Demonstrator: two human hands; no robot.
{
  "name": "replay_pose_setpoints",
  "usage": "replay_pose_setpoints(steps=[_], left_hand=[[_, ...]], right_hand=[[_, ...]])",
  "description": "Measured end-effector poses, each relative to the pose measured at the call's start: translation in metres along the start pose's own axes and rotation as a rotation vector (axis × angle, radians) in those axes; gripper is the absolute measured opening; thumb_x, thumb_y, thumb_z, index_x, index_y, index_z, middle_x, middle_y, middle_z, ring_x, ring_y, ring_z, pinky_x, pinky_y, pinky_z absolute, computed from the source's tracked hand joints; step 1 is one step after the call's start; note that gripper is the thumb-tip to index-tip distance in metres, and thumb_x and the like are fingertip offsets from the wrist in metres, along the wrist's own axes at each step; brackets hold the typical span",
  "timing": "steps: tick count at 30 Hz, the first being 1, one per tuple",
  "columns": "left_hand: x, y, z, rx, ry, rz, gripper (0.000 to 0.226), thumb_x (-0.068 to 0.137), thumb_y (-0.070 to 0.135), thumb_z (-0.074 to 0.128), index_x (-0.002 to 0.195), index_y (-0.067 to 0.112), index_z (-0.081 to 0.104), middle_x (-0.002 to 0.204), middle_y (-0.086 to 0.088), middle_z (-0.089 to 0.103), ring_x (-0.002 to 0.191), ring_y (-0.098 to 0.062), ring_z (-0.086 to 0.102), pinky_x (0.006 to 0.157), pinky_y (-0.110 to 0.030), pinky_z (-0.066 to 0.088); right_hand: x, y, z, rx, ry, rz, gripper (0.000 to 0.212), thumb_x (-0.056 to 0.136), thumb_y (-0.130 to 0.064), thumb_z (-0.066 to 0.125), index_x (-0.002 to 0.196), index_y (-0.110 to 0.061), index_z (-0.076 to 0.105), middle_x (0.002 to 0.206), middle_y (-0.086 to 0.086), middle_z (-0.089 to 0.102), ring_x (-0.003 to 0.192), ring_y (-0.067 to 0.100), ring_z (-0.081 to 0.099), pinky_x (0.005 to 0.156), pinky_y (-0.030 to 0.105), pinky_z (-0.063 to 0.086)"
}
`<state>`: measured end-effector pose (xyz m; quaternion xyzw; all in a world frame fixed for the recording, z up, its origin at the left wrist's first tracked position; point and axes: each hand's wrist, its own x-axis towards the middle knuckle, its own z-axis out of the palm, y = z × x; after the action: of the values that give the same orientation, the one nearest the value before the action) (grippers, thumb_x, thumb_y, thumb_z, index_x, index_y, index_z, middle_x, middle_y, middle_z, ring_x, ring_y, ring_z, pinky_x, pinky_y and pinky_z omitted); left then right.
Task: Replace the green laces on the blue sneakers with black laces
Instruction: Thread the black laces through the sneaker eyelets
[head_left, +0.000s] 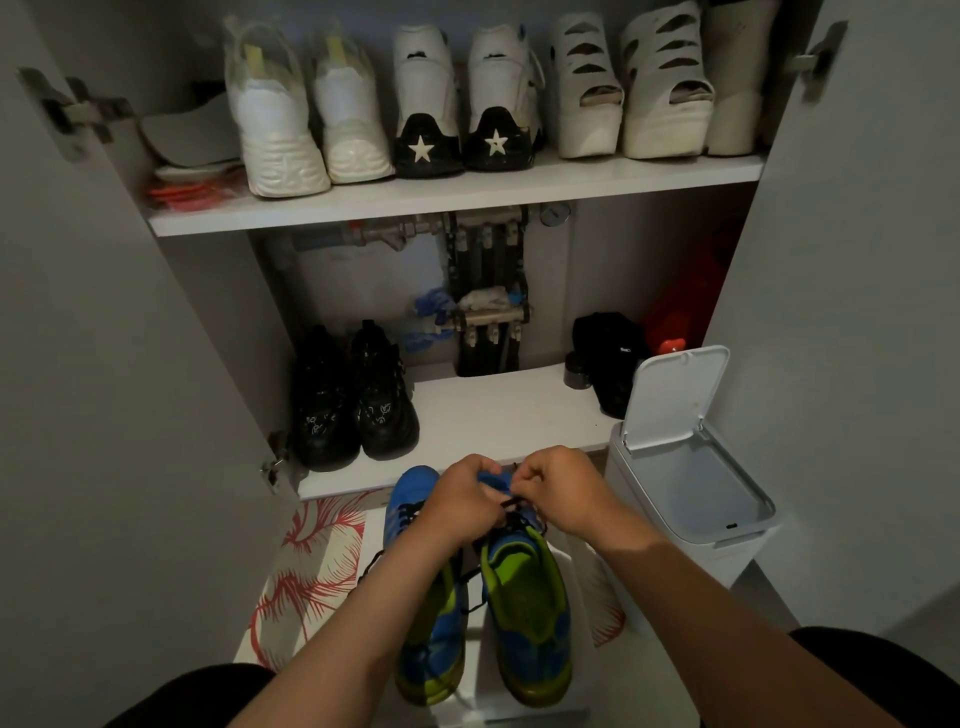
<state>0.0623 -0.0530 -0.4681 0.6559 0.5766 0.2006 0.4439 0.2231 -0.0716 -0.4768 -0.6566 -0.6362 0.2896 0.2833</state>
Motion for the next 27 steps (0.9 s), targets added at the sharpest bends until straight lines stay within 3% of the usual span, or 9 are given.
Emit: replay_pose_setpoints(steps=[2, 5, 8, 12, 15, 18, 21, 25, 27], left_hand=[[-0.001, -0.004, 0.0, 0.381, 0.106, 0.186, 0.038, 0.081, -0.003, 0.059, 0.112, 0.019, 0.061, 0.097, -0.001, 0.067, 0.088, -0.016, 0.062, 0.067, -0.024, 0.048], [-0.002, -0.01, 0.003, 0.5, 0.163, 0.382, 0.039, 0.079, -0.007, 0.055, 0.108, 0.017, 0.066, 0.106, -0.002, 0.062, 0.098, -0.018, 0.057, 0.08, -0.026, 0.047], [-0.004, -0.013, 0.0, 0.196, 0.066, 0.381, 0.041, 0.085, -0.01, 0.048, 0.104, 0.022, 0.065, 0.102, 0.003, 0.068, 0.094, -0.011, 0.062, 0.079, -0.011, 0.045], [-0.002, -0.018, -0.006, -0.104, -0.045, 0.272, 0.032, 0.092, -0.005, 0.055, 0.104, 0.024, 0.063, 0.086, -0.002, 0.074, 0.079, -0.015, 0.071, 0.077, -0.03, 0.057], [-0.005, -0.019, -0.005, -0.147, -0.136, 0.226, 0.027, 0.09, 0.001, 0.062, 0.11, 0.019, 0.065, 0.073, 0.001, 0.069, 0.063, -0.004, 0.065, 0.063, -0.02, 0.052], [-0.011, -0.016, -0.002, -0.253, -0.214, 0.176, 0.039, 0.085, 0.012, 0.075, 0.12, 0.023, 0.062, 0.088, -0.001, 0.071, 0.077, -0.006, 0.068, 0.071, -0.018, 0.053], [-0.017, -0.008, -0.003, -0.264, -0.12, 0.191, 0.022, 0.095, 0.026, 0.063, 0.115, 0.033, 0.068, 0.104, 0.008, 0.072, 0.089, 0.004, 0.067, 0.078, -0.012, 0.051], [-0.021, -0.004, -0.007, -0.467, 0.011, 0.004, 0.033, 0.105, 0.035, 0.04, 0.112, 0.03, 0.072, 0.111, 0.005, 0.072, 0.105, -0.014, 0.064, 0.091, -0.028, 0.052], [-0.021, -0.008, -0.011, -0.588, 0.014, -0.074, 0.037, 0.107, 0.034, 0.036, 0.112, 0.023, 0.071, 0.109, 0.007, 0.073, 0.092, -0.013, 0.062, 0.073, -0.023, 0.052]], right_hand=[[0.001, -0.001, -0.001, -0.111, -0.006, -0.016, 0.012, 0.087, -0.017, 0.072, 0.076, -0.014, 0.077, 0.075, 0.001, 0.074, 0.071, 0.016, 0.068, 0.071, 0.031, 0.057], [-0.001, -0.003, -0.004, 0.023, -0.158, 0.05, 0.019, 0.087, -0.016, 0.072, 0.068, -0.015, 0.075, 0.068, 0.004, 0.074, 0.058, 0.017, 0.065, 0.064, 0.032, 0.057], [-0.005, -0.009, -0.01, 0.167, -0.313, 0.095, 0.012, 0.083, -0.023, 0.077, 0.074, -0.018, 0.08, 0.067, -0.002, 0.074, 0.047, 0.008, 0.053, 0.05, 0.02, 0.047], [-0.009, -0.009, -0.017, 0.334, -0.295, 0.102, 0.003, 0.082, -0.015, 0.08, 0.082, -0.018, 0.08, 0.063, -0.001, 0.072, 0.044, 0.005, 0.048, 0.045, 0.017, 0.04], [-0.011, -0.009, -0.016, 0.432, -0.247, 0.134, 0.008, 0.088, -0.01, 0.074, 0.094, -0.005, 0.078, 0.069, 0.006, 0.074, 0.044, 0.006, 0.053, 0.041, 0.018, 0.04], [-0.011, -0.007, -0.012, 0.456, -0.188, 0.156, 0.009, 0.089, -0.008, 0.072, 0.095, -0.002, 0.076, 0.059, 0.005, 0.07, 0.041, 0.005, 0.057, 0.038, 0.017, 0.04], [-0.012, -0.005, -0.01, 0.416, -0.152, 0.188, 0.004, 0.086, -0.009, 0.075, 0.09, -0.01, 0.077, 0.059, 0.006, 0.071, 0.043, 0.007, 0.06, 0.038, 0.017, 0.043], [-0.011, -0.004, -0.009, 0.429, -0.152, 0.202, 0.014, 0.083, -0.004, 0.077, 0.096, -0.008, 0.073, 0.075, 0.012, 0.075, 0.064, 0.019, 0.072, 0.048, 0.024, 0.053], [-0.011, -0.001, -0.012, 0.365, -0.159, 0.191, 0.015, 0.083, -0.002, 0.076, 0.094, -0.012, 0.073, 0.071, 0.009, 0.074, 0.061, 0.017, 0.07, 0.047, 0.024, 0.051]])
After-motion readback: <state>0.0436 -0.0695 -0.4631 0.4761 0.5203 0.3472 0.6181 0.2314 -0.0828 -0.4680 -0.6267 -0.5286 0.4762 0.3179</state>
